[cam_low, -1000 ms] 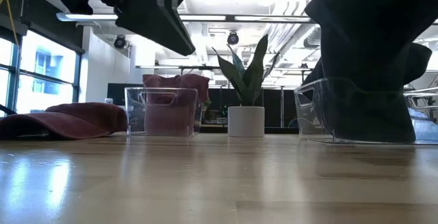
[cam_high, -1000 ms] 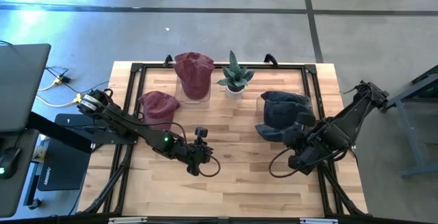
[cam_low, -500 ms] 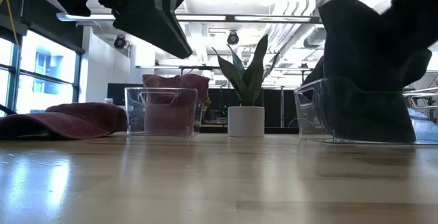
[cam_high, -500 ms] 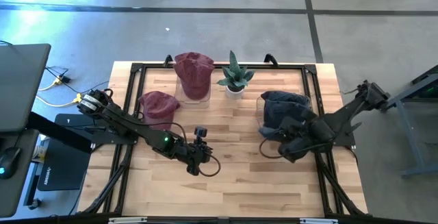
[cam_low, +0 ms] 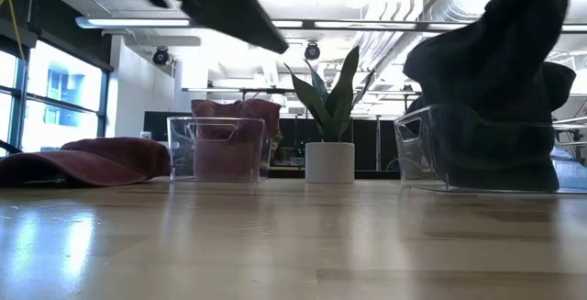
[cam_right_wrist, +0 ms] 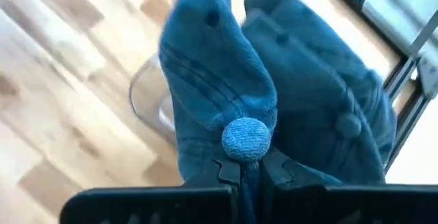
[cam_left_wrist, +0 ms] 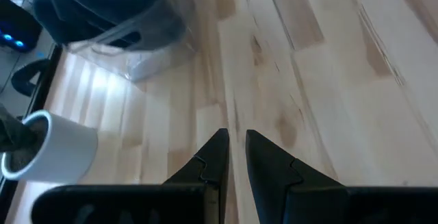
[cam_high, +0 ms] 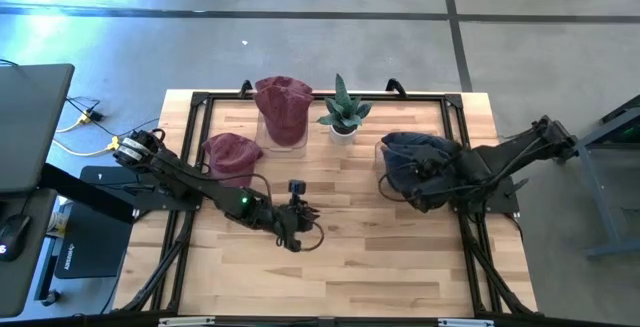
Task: Pick & Place hat
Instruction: Put the blue cap into the right transparent bin
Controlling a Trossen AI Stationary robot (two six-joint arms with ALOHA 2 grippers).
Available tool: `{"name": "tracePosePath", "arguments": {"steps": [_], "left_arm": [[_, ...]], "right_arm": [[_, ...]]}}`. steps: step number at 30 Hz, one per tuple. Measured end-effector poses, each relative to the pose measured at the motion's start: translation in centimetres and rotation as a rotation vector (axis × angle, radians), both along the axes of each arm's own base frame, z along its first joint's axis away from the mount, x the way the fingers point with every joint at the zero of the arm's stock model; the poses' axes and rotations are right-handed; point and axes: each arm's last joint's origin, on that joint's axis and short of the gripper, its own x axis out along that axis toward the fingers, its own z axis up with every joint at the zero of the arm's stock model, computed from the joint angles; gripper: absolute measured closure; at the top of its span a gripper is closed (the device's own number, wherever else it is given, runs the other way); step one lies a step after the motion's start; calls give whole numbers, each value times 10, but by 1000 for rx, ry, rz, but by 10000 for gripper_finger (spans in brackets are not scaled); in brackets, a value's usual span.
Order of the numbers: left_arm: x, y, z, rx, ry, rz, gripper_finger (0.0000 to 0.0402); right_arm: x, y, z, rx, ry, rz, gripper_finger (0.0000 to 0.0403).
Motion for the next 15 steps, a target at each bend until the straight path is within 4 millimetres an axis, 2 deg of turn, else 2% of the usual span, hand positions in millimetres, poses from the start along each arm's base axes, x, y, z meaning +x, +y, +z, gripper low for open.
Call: {"name": "tracePosePath", "arguments": {"steps": [4, 8, 15], "left_arm": [[9, 15, 3, -34, -32, 15, 356], [14, 23, 5, -47, -45, 0, 356], [15, 21, 7, -59, -69, -38, 356]], "right_arm": [[-7, 0, -5, 87, 38, -13, 402], [-14, 5, -18, 152, 98, -31, 402], [-22, 0, -37, 64, 93, -93, 402]]}}
